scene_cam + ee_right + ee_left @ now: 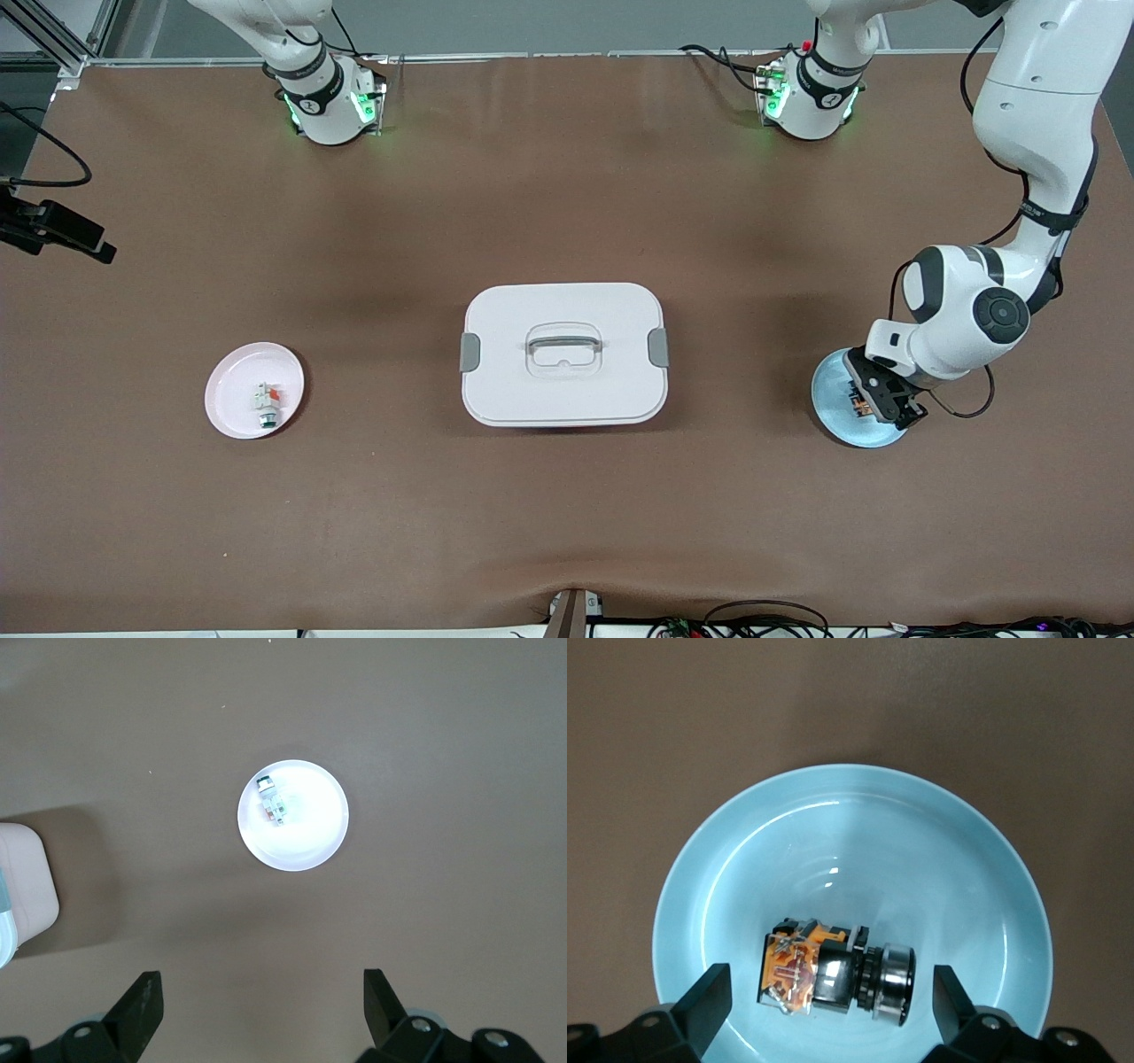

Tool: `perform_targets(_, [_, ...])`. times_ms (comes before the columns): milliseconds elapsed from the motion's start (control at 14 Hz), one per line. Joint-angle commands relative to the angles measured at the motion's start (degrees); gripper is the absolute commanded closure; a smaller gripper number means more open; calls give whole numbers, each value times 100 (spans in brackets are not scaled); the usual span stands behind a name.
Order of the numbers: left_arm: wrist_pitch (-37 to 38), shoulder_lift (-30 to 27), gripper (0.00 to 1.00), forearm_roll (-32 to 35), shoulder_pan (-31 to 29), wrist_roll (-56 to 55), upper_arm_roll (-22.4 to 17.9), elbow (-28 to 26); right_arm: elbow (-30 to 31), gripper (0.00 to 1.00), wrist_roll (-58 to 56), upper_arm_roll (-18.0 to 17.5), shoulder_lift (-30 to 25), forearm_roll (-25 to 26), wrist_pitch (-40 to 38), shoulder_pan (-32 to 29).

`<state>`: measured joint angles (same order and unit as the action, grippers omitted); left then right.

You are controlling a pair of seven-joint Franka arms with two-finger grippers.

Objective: Transfer orange switch to right arm and place
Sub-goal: 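Lower the left gripper and close it on the orange switch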

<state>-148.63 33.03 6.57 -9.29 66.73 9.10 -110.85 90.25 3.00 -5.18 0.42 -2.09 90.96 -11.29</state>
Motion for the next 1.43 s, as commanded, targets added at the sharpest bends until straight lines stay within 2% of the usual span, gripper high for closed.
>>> perform_targets(0, [-70,107,0,108,-56,138,13,81,63,0,-80,-71,-103,-98,-8,-128])
perform_targets(571, [-70,221,0,108,-29,341,13,90,72,0,-72,-80,-86,-107,19,-198])
perform_targets(714, [-70,221,3,108,-29,341,4,90,89,0,-72,-80,-86,-107,19,-198])
perform_targets(929, [-70,239,21,108,-3,341,4,81,81,0,-80,-80,-86,-81,10,-207])
perform_targets(1000, [-70,248,34,108,6,341,4,81,89,0,-80,-80,-86,-81,1,-198])
perform_targets(1143, [-61,178,69,108,6,341,4,81,90,0,-80,-80,-86,-81,10,-198])
perform_targets(1214, [-43,125,82,108,-12,350,13,90,90,0,-80,-80,-86,-81,19,-189])
perform_targets(1286, [-26,20,89,108,-29,341,13,90,90,0,-72,-80,-86,-81,19,-181])
perform_targets(1357, [18,-94,90,108,-38,332,21,99,90,0,-72,-80,-86,-81,19,-181])
